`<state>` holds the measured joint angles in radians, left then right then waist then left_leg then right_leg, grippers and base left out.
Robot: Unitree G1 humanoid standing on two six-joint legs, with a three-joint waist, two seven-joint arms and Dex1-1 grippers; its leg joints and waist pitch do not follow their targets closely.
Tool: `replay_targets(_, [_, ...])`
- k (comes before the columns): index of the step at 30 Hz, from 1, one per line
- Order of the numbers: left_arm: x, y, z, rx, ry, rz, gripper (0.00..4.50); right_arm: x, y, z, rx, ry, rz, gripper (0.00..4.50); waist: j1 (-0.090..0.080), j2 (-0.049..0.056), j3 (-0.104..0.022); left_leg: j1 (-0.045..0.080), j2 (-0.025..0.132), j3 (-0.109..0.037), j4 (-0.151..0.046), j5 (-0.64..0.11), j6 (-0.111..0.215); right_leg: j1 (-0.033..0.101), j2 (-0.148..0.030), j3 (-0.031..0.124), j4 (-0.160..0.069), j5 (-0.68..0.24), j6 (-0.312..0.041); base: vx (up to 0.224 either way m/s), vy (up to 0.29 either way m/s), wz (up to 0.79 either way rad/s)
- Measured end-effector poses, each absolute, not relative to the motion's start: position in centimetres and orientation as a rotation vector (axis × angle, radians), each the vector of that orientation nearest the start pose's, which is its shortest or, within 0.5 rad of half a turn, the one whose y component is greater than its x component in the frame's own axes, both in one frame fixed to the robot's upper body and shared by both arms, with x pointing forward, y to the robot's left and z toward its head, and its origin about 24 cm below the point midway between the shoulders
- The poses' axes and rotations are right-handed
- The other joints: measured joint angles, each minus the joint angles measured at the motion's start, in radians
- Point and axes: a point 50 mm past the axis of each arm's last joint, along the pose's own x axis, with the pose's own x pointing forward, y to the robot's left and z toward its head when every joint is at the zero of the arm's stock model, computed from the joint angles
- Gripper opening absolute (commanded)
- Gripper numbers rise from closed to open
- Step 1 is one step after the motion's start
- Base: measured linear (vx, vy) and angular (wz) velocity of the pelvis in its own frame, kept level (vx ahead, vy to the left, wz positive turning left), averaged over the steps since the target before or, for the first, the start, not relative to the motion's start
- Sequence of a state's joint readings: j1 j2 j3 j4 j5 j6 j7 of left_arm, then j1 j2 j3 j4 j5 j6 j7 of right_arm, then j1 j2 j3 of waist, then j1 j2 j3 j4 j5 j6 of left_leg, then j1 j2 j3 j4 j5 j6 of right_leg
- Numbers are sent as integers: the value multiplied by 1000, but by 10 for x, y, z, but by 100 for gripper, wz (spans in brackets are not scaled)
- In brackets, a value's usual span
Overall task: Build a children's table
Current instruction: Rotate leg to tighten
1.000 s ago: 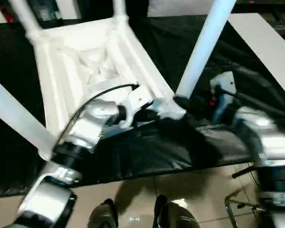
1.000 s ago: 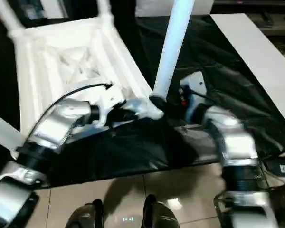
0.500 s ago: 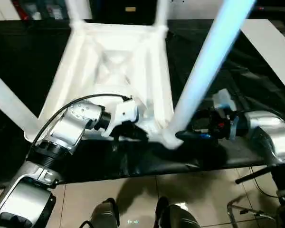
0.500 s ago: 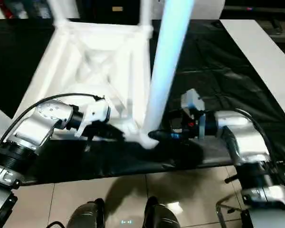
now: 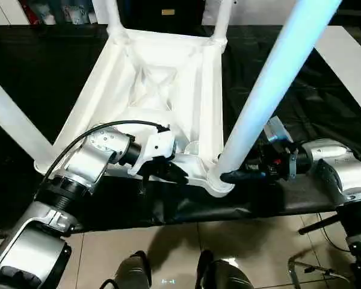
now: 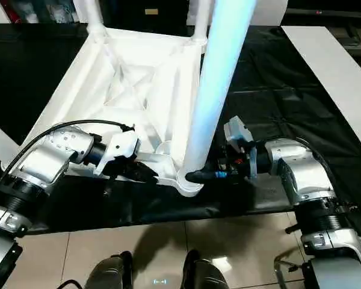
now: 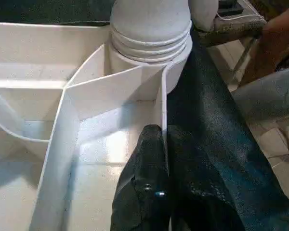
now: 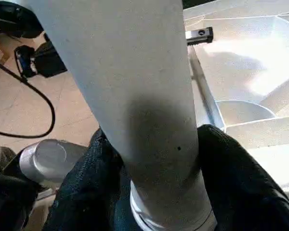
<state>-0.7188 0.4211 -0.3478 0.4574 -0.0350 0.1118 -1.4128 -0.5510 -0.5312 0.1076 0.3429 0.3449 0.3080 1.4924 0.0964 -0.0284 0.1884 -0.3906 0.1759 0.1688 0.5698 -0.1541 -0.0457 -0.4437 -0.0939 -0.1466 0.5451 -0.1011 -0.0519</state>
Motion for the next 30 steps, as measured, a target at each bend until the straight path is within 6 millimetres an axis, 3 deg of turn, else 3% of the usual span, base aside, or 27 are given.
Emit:
replay_targets(3, [331, 111, 108, 484, 345, -1432, 0, 309, -172, 113, -44, 232, 1299, 209, -10, -2, 1, 6, 0, 0, 1, -1, -3, 6, 0, -1, -1, 0, 1, 0, 0, 0])
replay_targets(8, [344, 89, 107, 399, 344, -1230, 0, 325, -167, 113, -4, 186, 933, 204, -65, -2, 1, 5, 0, 0, 1, -1, -4, 8, 0, -5, -15, -1, 2, 0, 0, 0])
replay_targets(13, [355, 64, 108, 330, 328, -1018, 0, 345, -144, 116, 89, 148, 552, 201, -92, -2, 1, 5, 1, 0, 0, -1, -4, 7, 0, -7, -20, -1, 2, 0, 0, 0])
replay_targets(16, [357, 48, 109, 310, 308, -922, 0, 353, -132, 118, 157, 126, 352, 201, -93, -2, 1, 4, 1, 0, -2, -1, -4, 6, 0, -7, -21, -1, 2, 0, 0, 0])
replay_targets(18, [358, 43, 110, 305, 307, -907, 0, 353, -130, 119, 157, 112, 312, 255, -90, -2, 1, 4, 0, 0, -5, -1, -4, 6, 0, -6, -21, -1, 1, 0, 0, 0])
replay_targets(20, [357, 40, 111, 304, 302, -900, 0, 354, -125, 119, 191, 86, 274, 268, -86, -2, 1, 4, -1, 0, -8, -2, -4, 6, 0, -6, -20, 2, 1, 0, 0, 0])
replay_targets(25, [357, 40, 113, 318, 291, -919, 0, 351, -129, 122, 186, 67, 300, 309, -68, -2, 1, 5, 1, 0, -14, -2, -2, 1, 2, -6, -16, 7, 1, 0, 0, 0])
replay_targets(30, [352, 52, 113, 367, 271, -1012, 0, 343, -149, 120, 97, 86, 467, 352, -60, -2, 1, 4, 2, 0, -15, -2, -2, -1, 3, -6, -13, 7, -2, 0, 0, 0])
